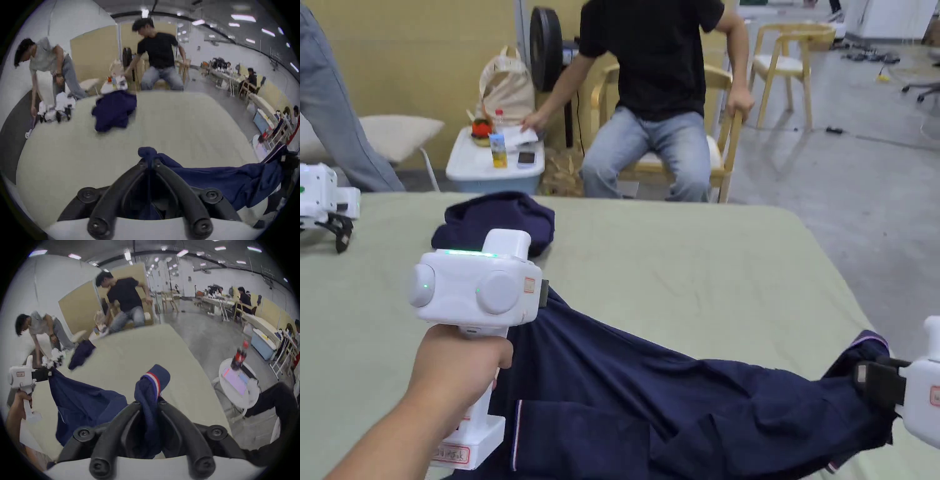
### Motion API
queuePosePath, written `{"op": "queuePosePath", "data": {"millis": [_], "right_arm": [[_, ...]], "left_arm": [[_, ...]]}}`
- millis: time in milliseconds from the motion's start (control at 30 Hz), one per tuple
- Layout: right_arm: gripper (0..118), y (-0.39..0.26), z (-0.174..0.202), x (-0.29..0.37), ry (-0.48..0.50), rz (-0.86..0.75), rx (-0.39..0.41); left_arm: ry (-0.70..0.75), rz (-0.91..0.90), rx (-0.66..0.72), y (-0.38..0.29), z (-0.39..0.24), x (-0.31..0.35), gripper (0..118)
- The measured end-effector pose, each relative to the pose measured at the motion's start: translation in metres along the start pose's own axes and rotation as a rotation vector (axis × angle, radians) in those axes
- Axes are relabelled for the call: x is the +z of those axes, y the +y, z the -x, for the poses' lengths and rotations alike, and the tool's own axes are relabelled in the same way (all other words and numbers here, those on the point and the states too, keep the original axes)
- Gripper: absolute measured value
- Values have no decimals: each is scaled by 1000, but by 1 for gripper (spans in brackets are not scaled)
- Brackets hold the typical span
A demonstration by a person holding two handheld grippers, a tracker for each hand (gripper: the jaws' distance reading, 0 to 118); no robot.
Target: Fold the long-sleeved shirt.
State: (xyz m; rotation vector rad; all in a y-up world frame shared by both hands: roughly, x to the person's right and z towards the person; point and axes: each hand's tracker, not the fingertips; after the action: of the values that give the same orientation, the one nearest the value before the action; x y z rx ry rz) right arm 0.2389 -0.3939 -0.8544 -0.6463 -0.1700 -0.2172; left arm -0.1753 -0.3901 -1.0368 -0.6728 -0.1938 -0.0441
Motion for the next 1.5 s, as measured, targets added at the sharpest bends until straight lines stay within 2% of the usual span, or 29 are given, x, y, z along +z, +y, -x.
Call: {"op": "queuePosePath", "data": {"millis": [67, 133, 200, 367, 633, 767, 967, 1100, 1333, 1500], "right_arm": [[13, 31, 11, 37, 53, -81, 3], [13, 63, 23, 77, 59, -164, 29], [13, 93, 33, 119, 69, -261, 64], [13, 161, 48, 227, 112, -452, 88], [13, 244, 90, 381, 75, -683, 195], [13, 269, 111, 448, 38, -790, 217], [13, 311, 132, 508, -14, -859, 255], [13, 326, 141, 513, -17, -846, 259], [12, 364, 148, 468, -78, -803, 257], [12, 397, 150, 408, -74, -772, 251]], "left_arm": [[-3, -97, 55, 29, 11, 56, 0], [1, -178, 94, 54, 22, 104, 0], [34, -266, 74, 79, 32, 162, 0], [59, -464, 76, 130, 52, 299, 0], [87, -655, 27, 188, 44, 448, 0], [64, -717, 32, 210, 37, 500, 0], [108, -778, 20, 247, 31, 548, 0], [111, -782, 26, 264, 28, 552, 0], [115, -766, -1, 294, 22, 516, 0], [123, -738, 9, 319, 21, 464, 0]]}}
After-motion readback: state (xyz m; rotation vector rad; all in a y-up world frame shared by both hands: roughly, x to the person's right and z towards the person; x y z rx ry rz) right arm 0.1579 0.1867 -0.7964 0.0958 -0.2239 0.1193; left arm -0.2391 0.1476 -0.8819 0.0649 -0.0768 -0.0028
